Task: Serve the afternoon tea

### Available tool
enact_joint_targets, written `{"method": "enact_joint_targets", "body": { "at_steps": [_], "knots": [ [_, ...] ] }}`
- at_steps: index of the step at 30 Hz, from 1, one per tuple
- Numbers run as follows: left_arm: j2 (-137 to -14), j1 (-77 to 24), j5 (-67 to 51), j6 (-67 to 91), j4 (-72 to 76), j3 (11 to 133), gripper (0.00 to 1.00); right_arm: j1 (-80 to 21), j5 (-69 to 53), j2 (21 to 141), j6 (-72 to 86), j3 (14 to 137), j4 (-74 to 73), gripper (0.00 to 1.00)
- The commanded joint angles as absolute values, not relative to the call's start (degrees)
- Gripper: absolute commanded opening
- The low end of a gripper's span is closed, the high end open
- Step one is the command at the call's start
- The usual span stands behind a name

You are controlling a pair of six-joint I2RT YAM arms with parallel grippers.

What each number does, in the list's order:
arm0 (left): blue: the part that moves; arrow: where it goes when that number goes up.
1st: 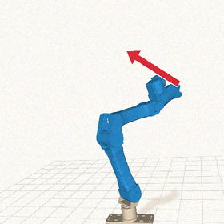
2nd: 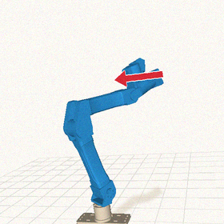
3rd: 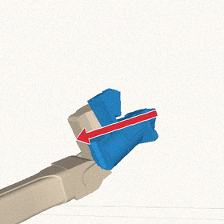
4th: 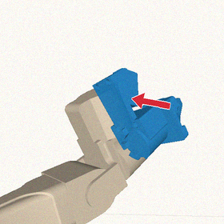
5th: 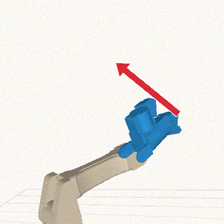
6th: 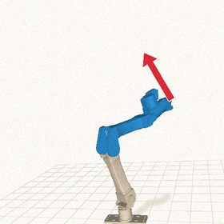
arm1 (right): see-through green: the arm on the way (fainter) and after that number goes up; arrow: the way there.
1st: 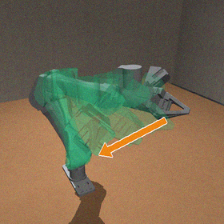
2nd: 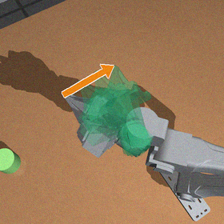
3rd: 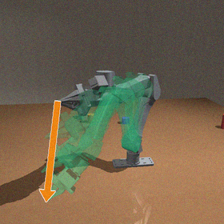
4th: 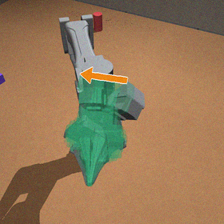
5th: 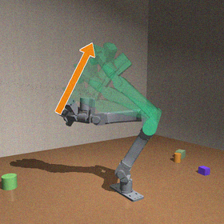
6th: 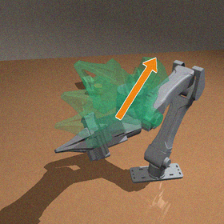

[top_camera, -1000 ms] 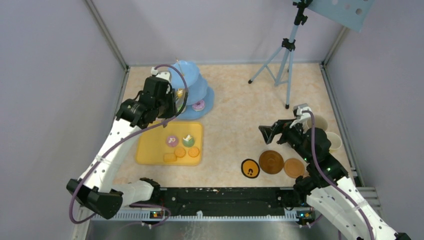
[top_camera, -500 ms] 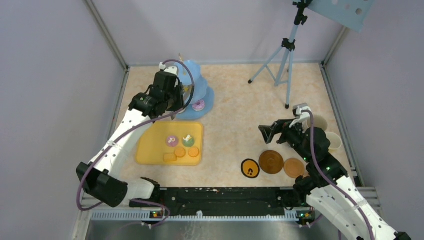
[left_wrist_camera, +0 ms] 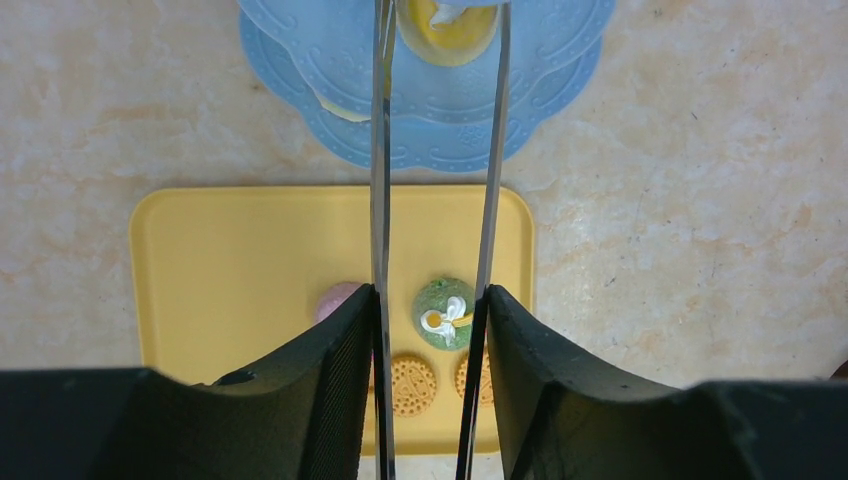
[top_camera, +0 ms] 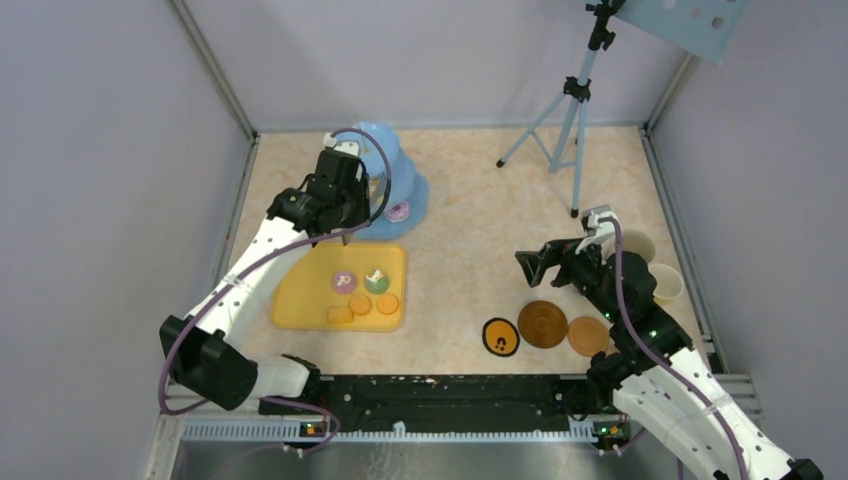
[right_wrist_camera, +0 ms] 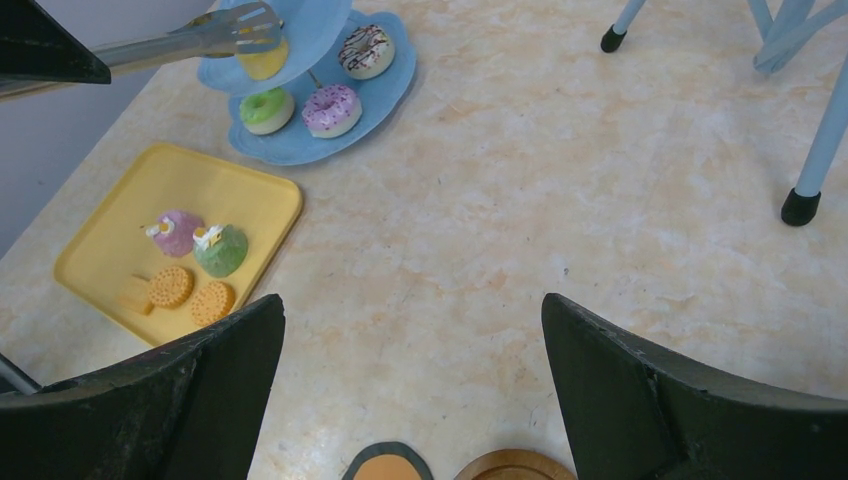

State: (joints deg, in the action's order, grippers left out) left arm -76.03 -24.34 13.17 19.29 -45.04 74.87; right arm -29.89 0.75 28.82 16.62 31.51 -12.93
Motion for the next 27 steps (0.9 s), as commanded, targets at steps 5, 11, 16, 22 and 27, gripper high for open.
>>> {"method": "enact_joint_targets", "body": {
  "at_steps": [5, 11, 16, 22, 27],
  "knots": [
    [-75.0, -24.1, 14.0, 18.0, -44.3, 77.2, 0.53, -30.3, 0.8, 27.9, 16.6, 32.5, -11.7, 0.97],
    [-70.2, -24.1, 12.6, 18.1, -52.1, 79.4, 0.55, -30.3, 0.7, 27.5, 16.7, 32.8, -12.2, 0.97],
    [-64.6, -24.1, 11.2, 18.6, -60.0, 80.5, 0.56, -30.4, 0.3, 28.0, 16.6, 32.3, -11.0, 0.97],
    [-61.8, -24.1, 5.0, 20.6, -69.7, 77.6, 0.56, -30.4, -1.6, 28.6, 16.7, 32.0, -10.0, 0.97],
    [-62.7, -24.1, -1.5, 22.3, -71.9, 72.8, 0.58, -30.4, -1.8, 28.4, 16.6, 32.2, -9.9, 0.97]
  ]
}}
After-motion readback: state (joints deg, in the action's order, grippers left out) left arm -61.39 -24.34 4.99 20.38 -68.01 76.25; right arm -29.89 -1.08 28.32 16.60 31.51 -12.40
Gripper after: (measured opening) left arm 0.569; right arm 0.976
